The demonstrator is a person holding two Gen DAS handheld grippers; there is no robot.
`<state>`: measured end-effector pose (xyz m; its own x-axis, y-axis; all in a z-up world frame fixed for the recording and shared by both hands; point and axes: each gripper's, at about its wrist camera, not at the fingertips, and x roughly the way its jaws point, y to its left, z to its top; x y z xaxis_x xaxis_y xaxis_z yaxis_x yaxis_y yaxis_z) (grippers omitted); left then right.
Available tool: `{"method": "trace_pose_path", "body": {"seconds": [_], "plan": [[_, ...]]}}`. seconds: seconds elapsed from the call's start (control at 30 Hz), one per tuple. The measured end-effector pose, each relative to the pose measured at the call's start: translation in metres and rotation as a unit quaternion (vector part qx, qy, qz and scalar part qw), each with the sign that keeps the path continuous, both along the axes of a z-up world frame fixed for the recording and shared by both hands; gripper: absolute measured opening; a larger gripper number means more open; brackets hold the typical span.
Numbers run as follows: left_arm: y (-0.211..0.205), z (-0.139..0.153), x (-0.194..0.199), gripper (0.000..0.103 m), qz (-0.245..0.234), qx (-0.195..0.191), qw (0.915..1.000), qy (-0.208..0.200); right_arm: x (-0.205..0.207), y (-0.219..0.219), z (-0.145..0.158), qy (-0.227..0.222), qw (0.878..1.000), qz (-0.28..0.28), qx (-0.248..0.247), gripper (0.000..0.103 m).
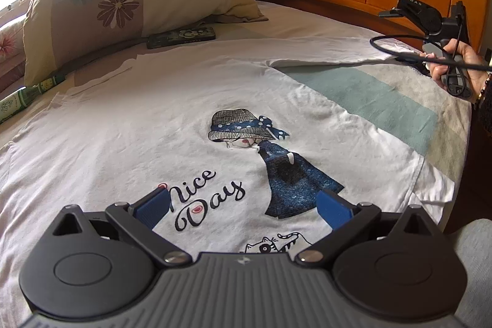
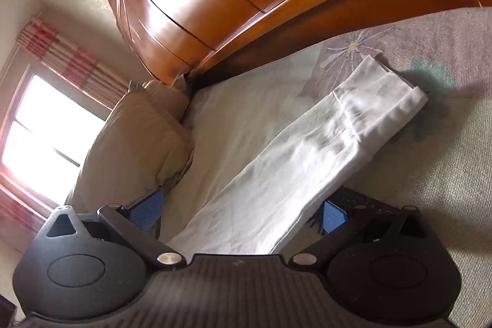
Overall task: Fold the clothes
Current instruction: 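Grasp the sleeve cuff with the right gripper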
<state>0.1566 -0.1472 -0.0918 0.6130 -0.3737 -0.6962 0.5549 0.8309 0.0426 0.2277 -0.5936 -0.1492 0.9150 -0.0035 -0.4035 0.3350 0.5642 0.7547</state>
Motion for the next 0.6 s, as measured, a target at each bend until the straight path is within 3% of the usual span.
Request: {"method": "trace_pose_path", "body": {"seconds": [0.1, 0.27, 0.43, 0.6], "plan": [[-0.001, 0.002, -0.002, 0.101, -0.007, 0.0, 1.0, -0.004, 0.009, -0.004, 0.002, -0.002, 1.0, -0.009, -0.027, 0.103], [0.001, 0.002, 0.0, 0.101, -0.001, -0.002, 1.0, -0.003, 0.007, -0.011, 0.0, -0.016, 0.999, -0.044, -0.013, 0.103], [-0.003, -0.003, 0.001, 0.101, -0.007, 0.0, 1.0, 0.003, 0.007, 0.005, -0.004, -0.02, 0.998, -0.017, -0.061, 0.103], [-0.005, -0.003, 0.0, 0.101, -0.01, -0.001, 0.9999, 0.003, 0.02, -0.008, -0.002, -0.027, 0.998, -0.046, -0.032, 0.103]]}}
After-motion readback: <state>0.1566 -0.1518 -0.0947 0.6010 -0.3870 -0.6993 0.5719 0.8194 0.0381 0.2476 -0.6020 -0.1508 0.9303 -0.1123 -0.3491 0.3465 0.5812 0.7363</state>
